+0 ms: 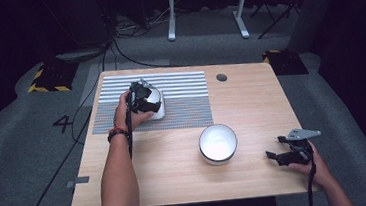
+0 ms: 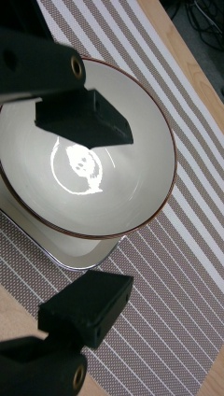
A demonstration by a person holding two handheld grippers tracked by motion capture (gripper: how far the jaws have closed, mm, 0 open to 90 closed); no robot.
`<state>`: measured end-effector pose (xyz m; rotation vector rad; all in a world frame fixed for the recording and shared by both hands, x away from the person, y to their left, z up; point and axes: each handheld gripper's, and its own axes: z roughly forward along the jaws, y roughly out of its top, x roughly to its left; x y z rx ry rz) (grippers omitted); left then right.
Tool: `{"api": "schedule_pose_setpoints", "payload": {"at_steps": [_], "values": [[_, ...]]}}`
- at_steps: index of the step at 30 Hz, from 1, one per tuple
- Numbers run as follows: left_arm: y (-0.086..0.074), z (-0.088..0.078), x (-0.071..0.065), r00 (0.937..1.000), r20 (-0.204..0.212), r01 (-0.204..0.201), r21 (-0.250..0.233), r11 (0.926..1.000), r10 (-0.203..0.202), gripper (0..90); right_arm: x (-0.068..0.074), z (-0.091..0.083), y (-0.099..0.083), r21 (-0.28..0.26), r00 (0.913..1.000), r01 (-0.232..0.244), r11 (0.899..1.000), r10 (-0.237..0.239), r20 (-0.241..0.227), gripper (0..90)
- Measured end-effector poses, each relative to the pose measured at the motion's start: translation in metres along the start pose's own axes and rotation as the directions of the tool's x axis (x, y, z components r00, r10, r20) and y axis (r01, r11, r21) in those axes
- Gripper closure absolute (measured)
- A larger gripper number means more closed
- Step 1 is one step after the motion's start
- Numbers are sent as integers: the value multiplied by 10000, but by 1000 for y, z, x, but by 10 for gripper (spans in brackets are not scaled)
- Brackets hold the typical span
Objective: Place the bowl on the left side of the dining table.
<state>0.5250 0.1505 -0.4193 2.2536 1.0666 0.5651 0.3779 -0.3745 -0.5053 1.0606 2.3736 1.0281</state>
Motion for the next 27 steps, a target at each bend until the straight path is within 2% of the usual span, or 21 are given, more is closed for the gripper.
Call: {"api": "schedule_pose_setpoints", "payload": {"at_steps": [2, 5, 6, 13, 15, 19, 21, 22, 25, 27], "values": [[0, 0, -1, 9999, -72, 89, -1, 10000, -89, 198, 0, 0, 0, -1, 10000, 1, 10000, -1, -1, 131], [1, -2, -2, 9998, 143, 114, 16, 9999, -114, 175, 0, 0, 0, -2, 10000, -4, 10000, 4, -2, 131], [0, -2, -2, 9996, 182, 203, -154, 9997, -200, 159, 0, 0, 0, 0, 10000, -1, 10000, 1, 0, 131], [2, -3, -10, 9991, -327, -248, 130, 9996, 252, 159, 0, 0, 0, -2, 10000, -1, 10000, 1, -1, 131], [3, -3, -12, 9992, -264, -294, 257, 9992, 301, 159, 0, 0, 0, -1, 10000, 2, 10000, -2, -1, 131], [4, -4, -18, 9978, -244, -604, 271, 9978, 611, 159, 0, 0, 0, -1, 10000, -8, 10000, 8, -2, 131], [5, -5, -21, 9979, -141, -631, 240, 9977, 635, 160, 0, 0, 0, -2, 10000, 1, 10000, -1, -2, 131], [6, -6, -21, 9964, -275, -791, 231, 9966, 797, 160, 0, 0, 0, -2, 10000, 0, 10000, 0, -3, 131], [7, -7, -26, 9960, -209, -868, 175, 9961, 872, 159, 0, 0, 0, -1, 10000, -2, 10000, 2, -1, 131], [8, -8, -28, 9936, -245, -1094, 251, 9937, 1100, 160, 0, 0, 0, 1, 10000, -2, 10000, 2, -2, 131]]}}
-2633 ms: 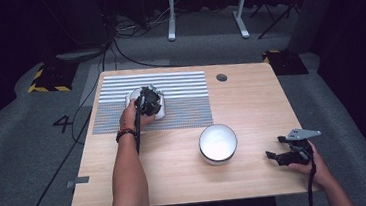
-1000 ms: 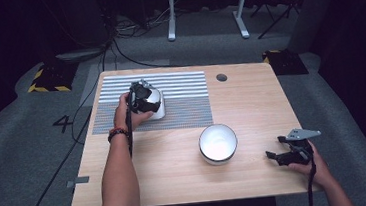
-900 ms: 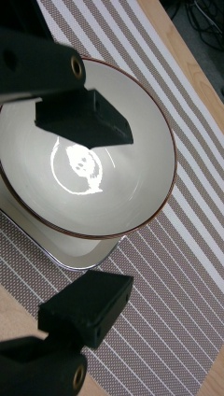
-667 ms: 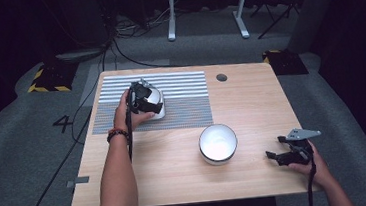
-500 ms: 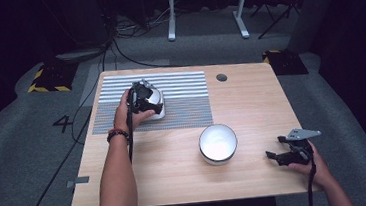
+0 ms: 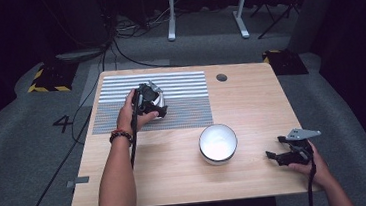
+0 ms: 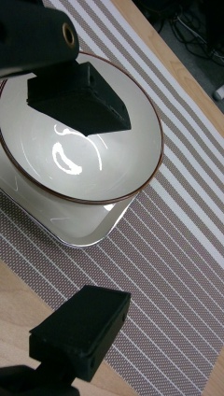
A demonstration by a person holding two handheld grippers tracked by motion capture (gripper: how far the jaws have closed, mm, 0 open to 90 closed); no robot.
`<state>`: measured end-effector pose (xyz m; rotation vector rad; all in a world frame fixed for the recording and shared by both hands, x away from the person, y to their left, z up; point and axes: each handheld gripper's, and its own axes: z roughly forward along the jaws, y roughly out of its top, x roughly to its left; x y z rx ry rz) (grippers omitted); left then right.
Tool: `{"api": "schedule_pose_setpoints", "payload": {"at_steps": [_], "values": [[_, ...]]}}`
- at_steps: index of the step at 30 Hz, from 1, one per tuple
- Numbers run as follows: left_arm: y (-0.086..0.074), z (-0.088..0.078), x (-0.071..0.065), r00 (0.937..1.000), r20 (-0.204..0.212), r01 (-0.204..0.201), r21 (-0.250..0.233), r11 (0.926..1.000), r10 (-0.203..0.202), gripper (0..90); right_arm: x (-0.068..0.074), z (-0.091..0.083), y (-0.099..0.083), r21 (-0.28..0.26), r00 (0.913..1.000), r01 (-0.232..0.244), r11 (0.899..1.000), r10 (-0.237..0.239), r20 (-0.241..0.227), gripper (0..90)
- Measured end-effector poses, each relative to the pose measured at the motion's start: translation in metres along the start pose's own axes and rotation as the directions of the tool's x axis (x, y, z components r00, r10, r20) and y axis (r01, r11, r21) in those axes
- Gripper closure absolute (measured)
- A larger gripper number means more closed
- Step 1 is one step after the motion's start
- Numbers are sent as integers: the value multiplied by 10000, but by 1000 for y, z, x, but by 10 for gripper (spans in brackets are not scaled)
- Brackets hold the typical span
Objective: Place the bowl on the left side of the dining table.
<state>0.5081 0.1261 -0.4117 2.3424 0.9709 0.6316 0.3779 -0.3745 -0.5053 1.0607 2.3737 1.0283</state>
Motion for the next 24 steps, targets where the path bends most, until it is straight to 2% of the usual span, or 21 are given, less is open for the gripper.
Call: {"api": "schedule_pose_setpoints", "payload": {"at_steps": [1, 2, 7, 10, 11, 12, 13, 15, 17, 19, 21, 22, 24], "values": [[0, 1, -2, 9999, -95, 51, -148, 9999, -52, 160, 0, 0, 0, -2, 10000, -2, 10000, 2, -2, 131], [0, 0, -2, 10000, -14, -11, -39, 10000, 11, 160, 0, 0, 0, -2, 10000, -1, 10000, 1, -1, 131], [1, -2, -7, 9999, 27, -157, -85, 9998, 158, 160, 0, 0, 0, 0, 10000, -1, 10000, 1, 0, 131], [1, -3, -11, 9992, -78, -393, -133, 9991, 392, 160, 0, 0, 0, -3, 10000, -2, 10000, 2, -1, 131], [1, -3, -14, 9996, -89, -257, -257, 9993, 255, 160, 0, 0, 0, -3, 10000, 0, 10000, 0, -1, 131], [1, -3, -15, 9995, -67, -306, -245, 9992, 304, 160, 0, 0, 0, -1, 10000, -3, 10000, 3, 0, 131], [2, -3, -17, 9996, 98, -255, -359, 9990, 259, 160, 0, 0, 0, 0, 10000, -2, 10000, 2, 1, 131], [2, -6, -19, 9990, 16, -450, -387, 9982, 451, 160, 0, 0, 0, 0, 10000, 0, 10000, 0, -1, 131], [3, -8, -22, 9985, 181, -512, -368, 9980, 519, 160, 0, 0, 0, -1, 10000, 0, 10000, 0, 1, 131], [4, -10, -23, 9977, 129, -664, -366, 9971, 669, 160, 0, 0, 0, -1, 10000, -1, 10000, 1, -1, 131], [4, -11, -26, 9979, 165, -618, -466, 9970, 626, 160, 0, 0, 0, -2, 10000, 2, 10000, -2, 0, 131], [5, -13, -26, 9972, 137, -726, -355, 9967, 731, 160, 0, 0, 0, -2, 10000, 1, 10000, -1, 0, 131], [4, -13, -28, 9967, 109, -804, -453, 9957, 810, 160, 0, 0, 0, -1, 10000, -3, 10000, 3, -2, 131]]}}
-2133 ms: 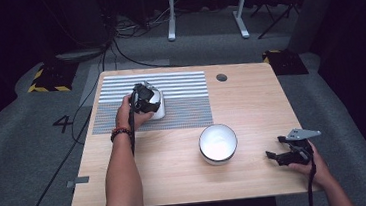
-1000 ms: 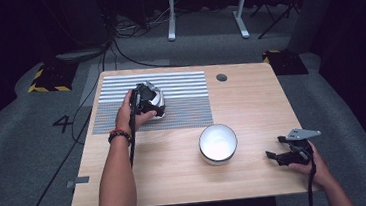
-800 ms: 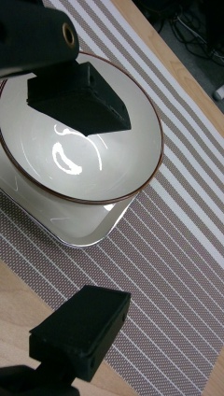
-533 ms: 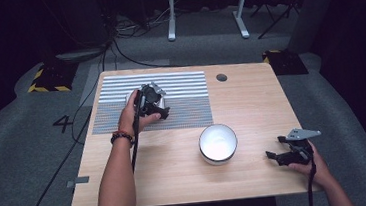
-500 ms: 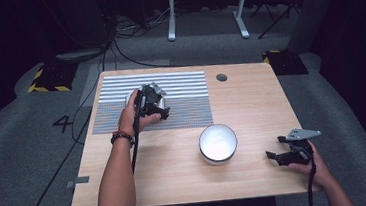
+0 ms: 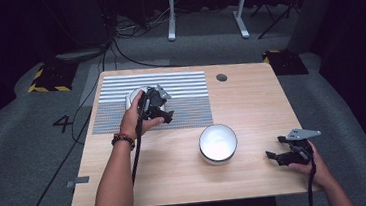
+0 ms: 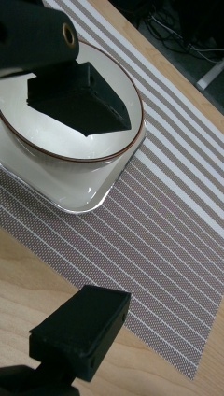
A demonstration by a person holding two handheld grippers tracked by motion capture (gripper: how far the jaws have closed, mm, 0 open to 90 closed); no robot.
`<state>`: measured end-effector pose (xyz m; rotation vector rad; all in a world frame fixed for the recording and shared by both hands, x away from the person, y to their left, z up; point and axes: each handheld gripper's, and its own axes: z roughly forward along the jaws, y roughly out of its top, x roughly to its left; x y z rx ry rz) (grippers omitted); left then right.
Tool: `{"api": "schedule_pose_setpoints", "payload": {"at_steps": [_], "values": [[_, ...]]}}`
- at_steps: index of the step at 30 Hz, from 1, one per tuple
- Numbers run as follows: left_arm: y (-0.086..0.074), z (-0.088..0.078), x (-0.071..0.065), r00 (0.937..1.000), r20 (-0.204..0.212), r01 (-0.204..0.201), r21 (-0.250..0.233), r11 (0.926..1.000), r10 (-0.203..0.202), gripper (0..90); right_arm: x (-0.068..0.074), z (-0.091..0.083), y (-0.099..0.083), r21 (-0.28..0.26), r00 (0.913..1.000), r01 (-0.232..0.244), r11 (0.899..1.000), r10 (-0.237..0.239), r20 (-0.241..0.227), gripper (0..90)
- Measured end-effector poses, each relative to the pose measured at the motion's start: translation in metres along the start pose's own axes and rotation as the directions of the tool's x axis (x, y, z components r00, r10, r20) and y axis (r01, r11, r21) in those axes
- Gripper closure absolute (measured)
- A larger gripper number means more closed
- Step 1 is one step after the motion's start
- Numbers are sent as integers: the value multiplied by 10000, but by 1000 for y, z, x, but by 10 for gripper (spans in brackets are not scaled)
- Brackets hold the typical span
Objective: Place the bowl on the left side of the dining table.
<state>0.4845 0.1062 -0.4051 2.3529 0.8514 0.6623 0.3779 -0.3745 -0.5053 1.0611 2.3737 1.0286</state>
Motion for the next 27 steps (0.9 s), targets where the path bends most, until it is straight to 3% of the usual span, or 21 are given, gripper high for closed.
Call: {"api": "schedule_pose_setpoints", "payload": {"at_steps": [10, 22, 23, 27], "values": [[1, -7, -12, 9985, 205, -505, 298, 9983, 499, 159, 0, 0, 0, -1, 10000, -1, 10000, 1, 0, 131], [2, -16, -32, 9919, 204, -1259, 107, 9920, 1257, 159, 0, 0, 0, -2, 10000, 4, 10000, -4, 3, 131], [1, -17, -34, 9936, 209, -1110, 16, 9938, 1110, 159, 0, 0, 0, -2, 10000, 4, 10000, -4, 0, 131], [-1, -20, -38, 9908, 305, -1325, 137, 9911, 1320, 159, 0, 0, 0, 1, 10000, 4, 10000, -4, 3, 131]]}}
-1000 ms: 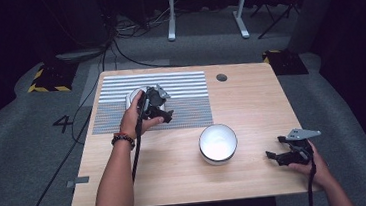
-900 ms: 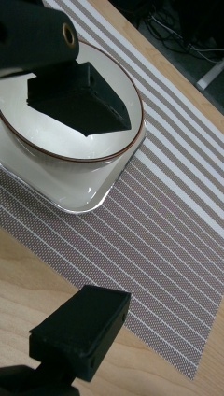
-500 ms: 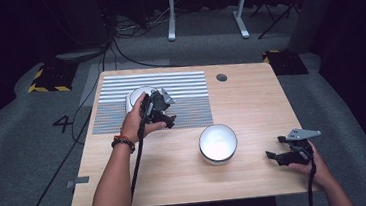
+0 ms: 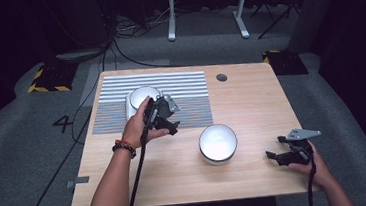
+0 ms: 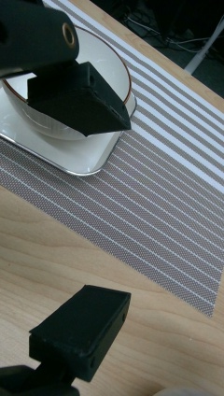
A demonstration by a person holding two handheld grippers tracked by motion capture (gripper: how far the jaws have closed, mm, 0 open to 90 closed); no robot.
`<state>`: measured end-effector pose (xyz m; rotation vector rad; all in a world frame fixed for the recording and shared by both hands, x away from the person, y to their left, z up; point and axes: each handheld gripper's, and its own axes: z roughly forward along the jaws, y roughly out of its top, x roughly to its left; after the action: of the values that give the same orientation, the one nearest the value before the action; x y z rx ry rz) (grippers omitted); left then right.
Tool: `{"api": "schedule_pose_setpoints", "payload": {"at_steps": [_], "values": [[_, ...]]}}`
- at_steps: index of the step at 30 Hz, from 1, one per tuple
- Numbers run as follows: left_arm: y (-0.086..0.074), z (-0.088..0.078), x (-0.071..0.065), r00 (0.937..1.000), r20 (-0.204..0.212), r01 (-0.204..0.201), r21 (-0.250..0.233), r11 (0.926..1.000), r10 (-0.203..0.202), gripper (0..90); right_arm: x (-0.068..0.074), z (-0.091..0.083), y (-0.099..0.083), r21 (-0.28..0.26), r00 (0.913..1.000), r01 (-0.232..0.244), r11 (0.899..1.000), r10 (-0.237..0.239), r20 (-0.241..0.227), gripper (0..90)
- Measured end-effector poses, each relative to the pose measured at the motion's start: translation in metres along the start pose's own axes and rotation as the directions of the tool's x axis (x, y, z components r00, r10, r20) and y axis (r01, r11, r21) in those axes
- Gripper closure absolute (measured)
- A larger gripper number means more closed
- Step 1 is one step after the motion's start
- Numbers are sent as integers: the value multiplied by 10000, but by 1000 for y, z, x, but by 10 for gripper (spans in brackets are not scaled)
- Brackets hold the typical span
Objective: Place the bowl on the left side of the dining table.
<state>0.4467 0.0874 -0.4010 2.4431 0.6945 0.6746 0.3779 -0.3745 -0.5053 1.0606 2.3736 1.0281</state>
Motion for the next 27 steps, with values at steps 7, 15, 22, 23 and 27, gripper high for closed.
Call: {"api": "schedule_pose_setpoints", "payload": {"at_steps": [7, 15, 22, 23, 27], "values": [[-7, -5, -6, 9995, -30, -309, 219, 9993, 310, 159, 0, 0, 0, -1, 10000, -4, 10000, 4, -3, 131], [-18, -11, -12, 9990, -346, -283, 397, 9988, 297, 159, 0, 0, 0, -1, 10000, 1, 10000, -1, -1, 131], [-28, -16, -16, 9996, -279, 64, 163, 9998, -60, 160, 0, 0, 0, -3, 10000, -1, 10000, 1, -2, 131], [-29, -16, -17, 9991, -402, 120, 133, 9998, -114, 160, 0, 0, 0, -2, 10000, -3, 10000, 3, -2, 131], [-32, -19, -18, 9986, -473, -228, -16, 9997, 227, 160, 0, 0, 0, -2, 10000, -4, 10000, 4, -5, 131]]}}
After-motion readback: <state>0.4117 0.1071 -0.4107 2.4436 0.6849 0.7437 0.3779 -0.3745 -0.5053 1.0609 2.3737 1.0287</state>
